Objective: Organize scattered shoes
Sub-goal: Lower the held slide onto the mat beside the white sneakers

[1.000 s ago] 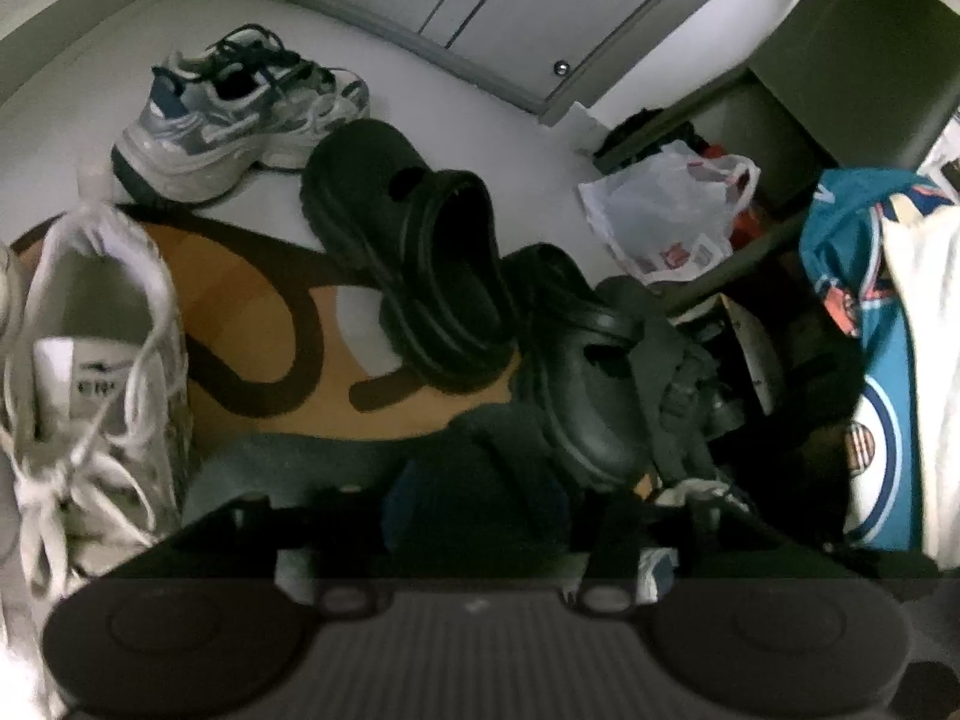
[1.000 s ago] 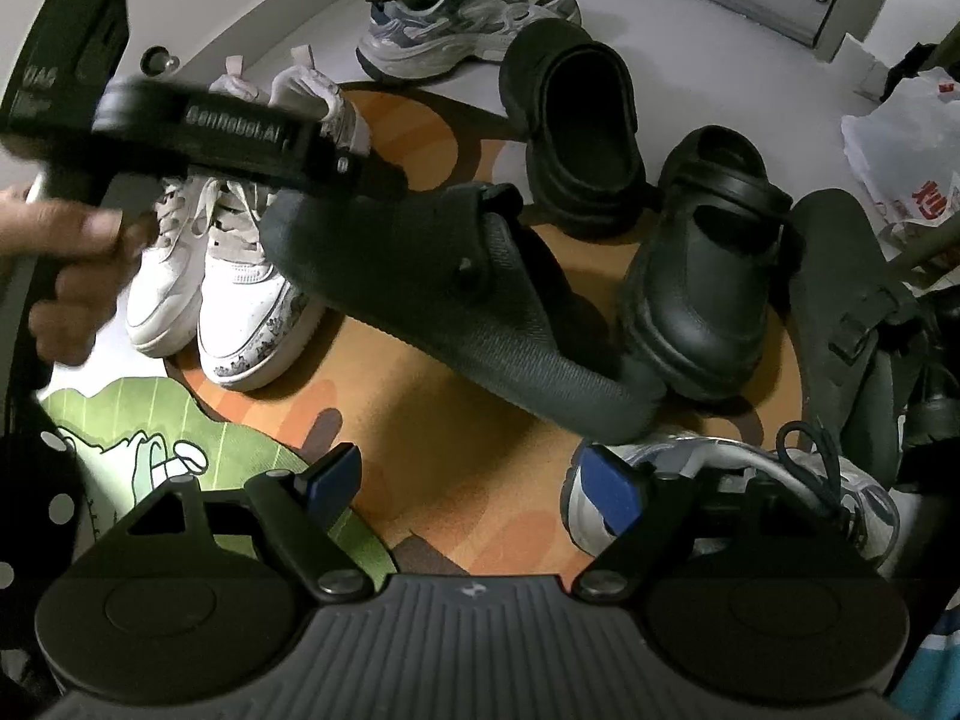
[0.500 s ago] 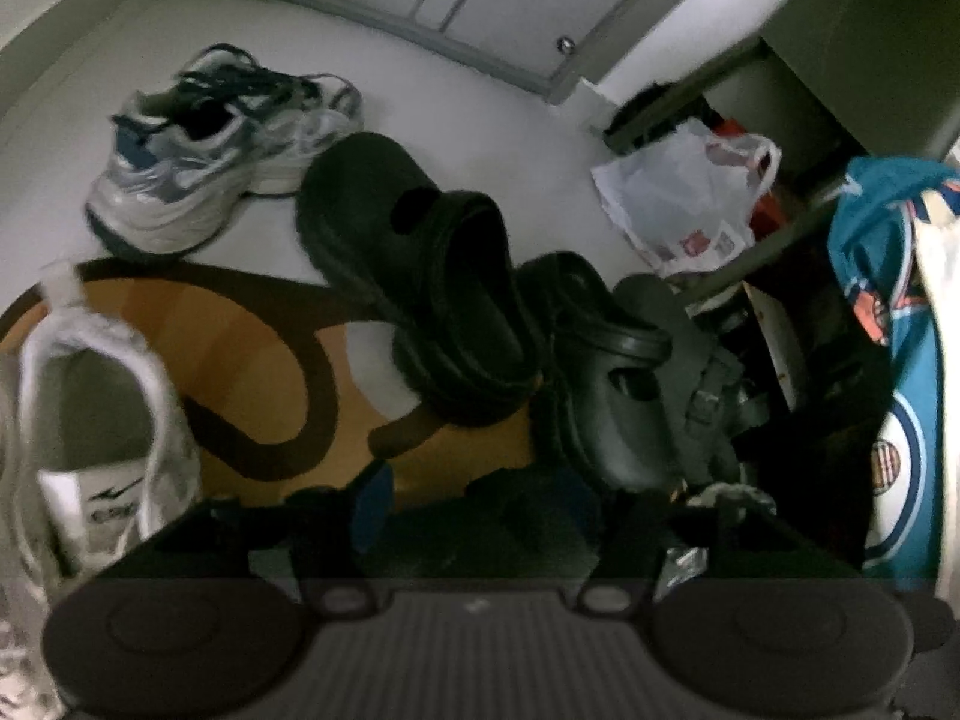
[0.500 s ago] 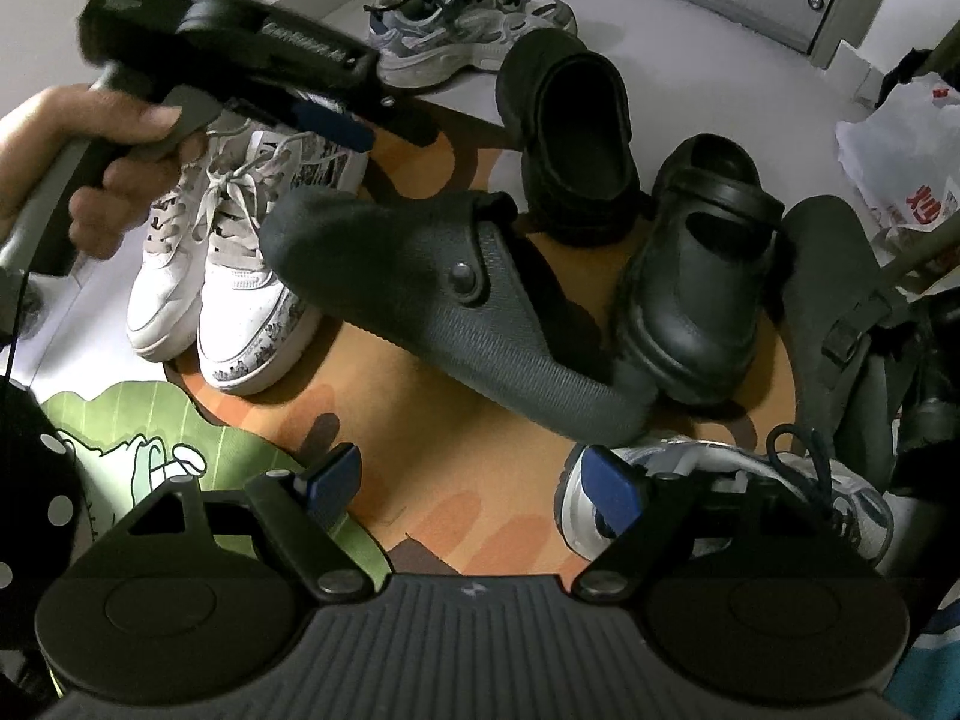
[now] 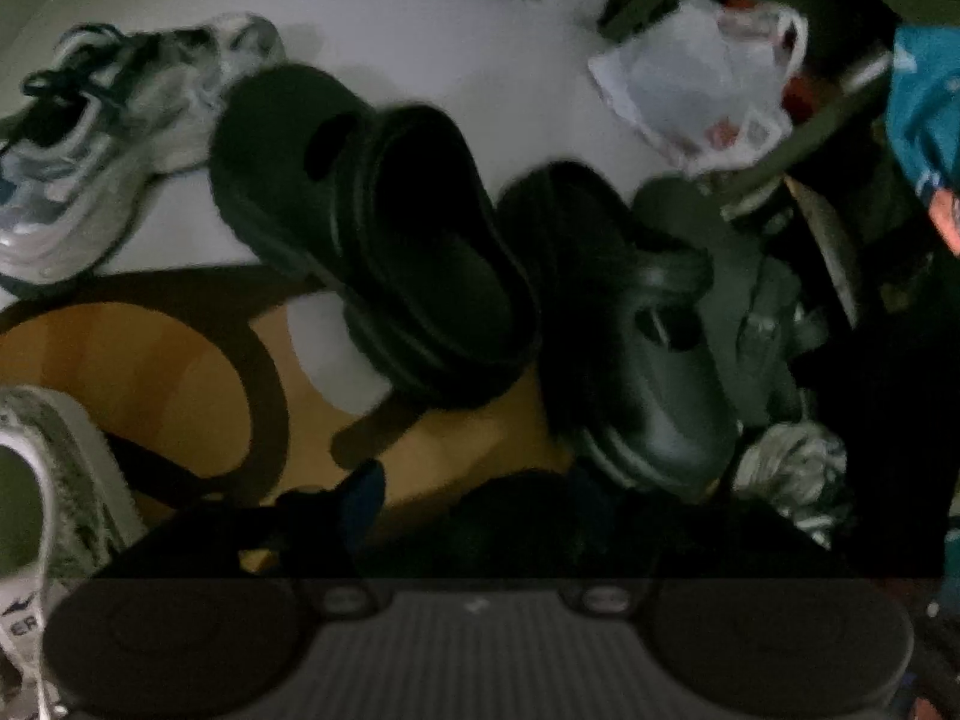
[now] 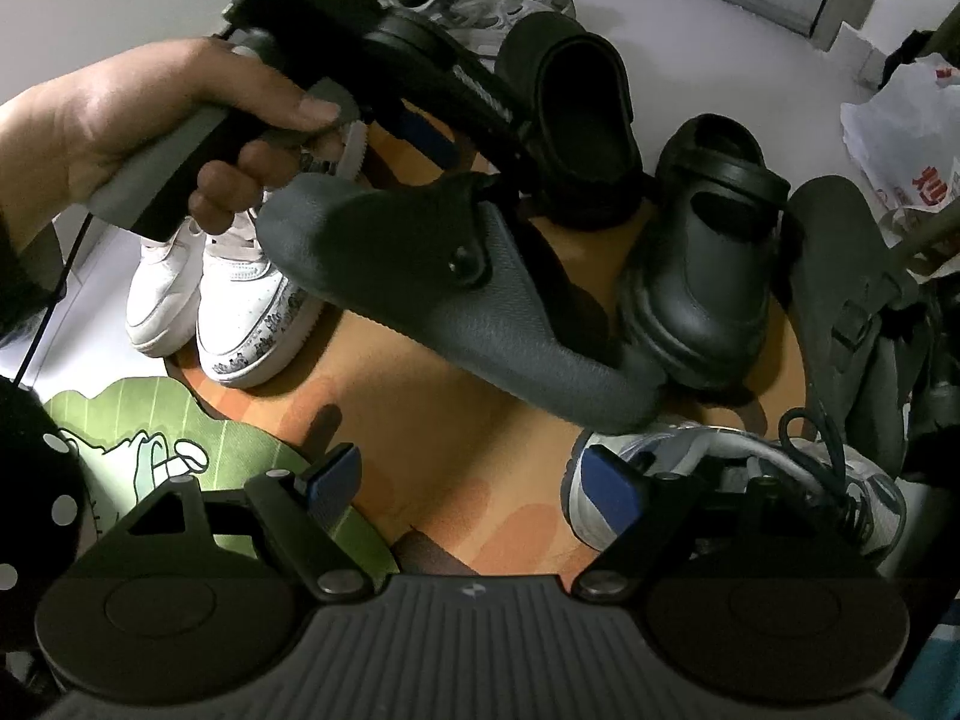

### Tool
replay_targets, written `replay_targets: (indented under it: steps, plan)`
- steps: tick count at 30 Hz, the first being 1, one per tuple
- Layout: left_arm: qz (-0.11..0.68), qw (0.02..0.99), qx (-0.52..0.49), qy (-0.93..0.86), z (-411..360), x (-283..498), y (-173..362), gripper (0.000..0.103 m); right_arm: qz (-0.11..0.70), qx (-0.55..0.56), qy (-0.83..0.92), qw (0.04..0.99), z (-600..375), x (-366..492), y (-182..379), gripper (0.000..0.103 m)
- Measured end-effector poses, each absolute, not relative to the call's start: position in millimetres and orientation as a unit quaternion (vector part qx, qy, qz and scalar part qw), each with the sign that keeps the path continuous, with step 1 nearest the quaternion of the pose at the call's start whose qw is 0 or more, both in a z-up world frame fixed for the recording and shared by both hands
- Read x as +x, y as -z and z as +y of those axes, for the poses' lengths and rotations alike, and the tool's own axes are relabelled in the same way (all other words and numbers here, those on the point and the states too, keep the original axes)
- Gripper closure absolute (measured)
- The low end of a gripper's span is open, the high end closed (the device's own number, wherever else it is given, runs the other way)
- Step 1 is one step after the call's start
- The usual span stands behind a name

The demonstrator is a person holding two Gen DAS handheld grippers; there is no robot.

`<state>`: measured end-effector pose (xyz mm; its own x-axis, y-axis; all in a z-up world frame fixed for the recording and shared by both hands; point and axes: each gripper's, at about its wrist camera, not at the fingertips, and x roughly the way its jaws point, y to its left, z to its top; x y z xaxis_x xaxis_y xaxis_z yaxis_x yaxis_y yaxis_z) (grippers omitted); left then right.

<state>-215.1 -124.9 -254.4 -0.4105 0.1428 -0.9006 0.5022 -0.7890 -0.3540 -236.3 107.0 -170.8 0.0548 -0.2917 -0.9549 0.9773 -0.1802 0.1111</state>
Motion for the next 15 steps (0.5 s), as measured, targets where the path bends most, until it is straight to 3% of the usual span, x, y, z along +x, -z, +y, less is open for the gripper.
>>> replay_targets:
  steps: [7,15]
  plan:
    - [0.310,0.105,0.534,0.780,-120.4,-197.9,262.8,0.027,0.353,0.492,0.590,0.534,107.5,-235.3,174.1,0.018]
    - [0.251,0.102,0.536,0.800,-98.3,-192.9,243.8,0.036,0.356,0.485,0.589,0.539,107.7,-230.4,170.7,0.018]
